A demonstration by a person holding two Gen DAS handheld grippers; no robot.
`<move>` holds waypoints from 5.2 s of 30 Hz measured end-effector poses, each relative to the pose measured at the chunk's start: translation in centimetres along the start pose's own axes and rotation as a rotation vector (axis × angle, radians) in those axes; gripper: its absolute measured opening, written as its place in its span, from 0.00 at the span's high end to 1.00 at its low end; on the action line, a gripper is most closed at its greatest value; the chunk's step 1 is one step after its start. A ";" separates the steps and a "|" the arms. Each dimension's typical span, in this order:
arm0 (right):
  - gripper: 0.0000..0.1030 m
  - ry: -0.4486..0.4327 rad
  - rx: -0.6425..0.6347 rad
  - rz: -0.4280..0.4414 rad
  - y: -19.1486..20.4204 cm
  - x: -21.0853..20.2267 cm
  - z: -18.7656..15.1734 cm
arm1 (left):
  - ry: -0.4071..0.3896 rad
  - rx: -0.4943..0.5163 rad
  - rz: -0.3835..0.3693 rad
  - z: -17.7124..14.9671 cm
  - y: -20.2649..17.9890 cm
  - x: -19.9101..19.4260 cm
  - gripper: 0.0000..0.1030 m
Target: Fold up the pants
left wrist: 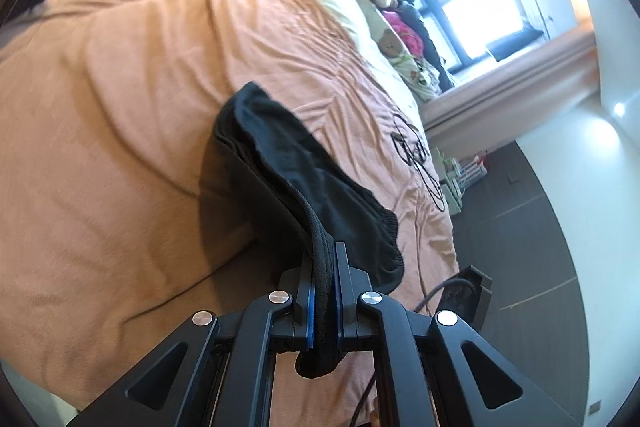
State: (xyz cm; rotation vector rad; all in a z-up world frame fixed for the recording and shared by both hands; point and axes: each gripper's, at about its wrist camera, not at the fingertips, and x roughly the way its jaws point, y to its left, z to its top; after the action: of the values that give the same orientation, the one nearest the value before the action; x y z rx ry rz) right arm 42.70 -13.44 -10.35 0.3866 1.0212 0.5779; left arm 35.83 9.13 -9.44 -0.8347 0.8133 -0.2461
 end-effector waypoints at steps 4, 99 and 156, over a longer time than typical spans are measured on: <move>0.90 -0.037 0.039 0.024 -2.2 -3.0 -0.6 | 0.015 0.058 0.010 0.5 -2.3 1.0 0.93; 0.42 -0.137 0.172 0.023 -9.7 -10.0 -3.6 | 0.144 -0.036 0.047 1.8 -1.1 17.0 0.13; 0.97 -0.165 0.243 0.078 -12.7 -12.2 -7.6 | 0.236 0.232 0.215 3.8 -8.6 21.0 0.33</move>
State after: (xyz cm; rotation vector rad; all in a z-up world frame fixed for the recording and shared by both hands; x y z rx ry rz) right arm 34.58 -30.66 -12.64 0.6803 0.9226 0.4846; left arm 53.77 -4.82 -12.97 -0.5007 1.0658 -0.2459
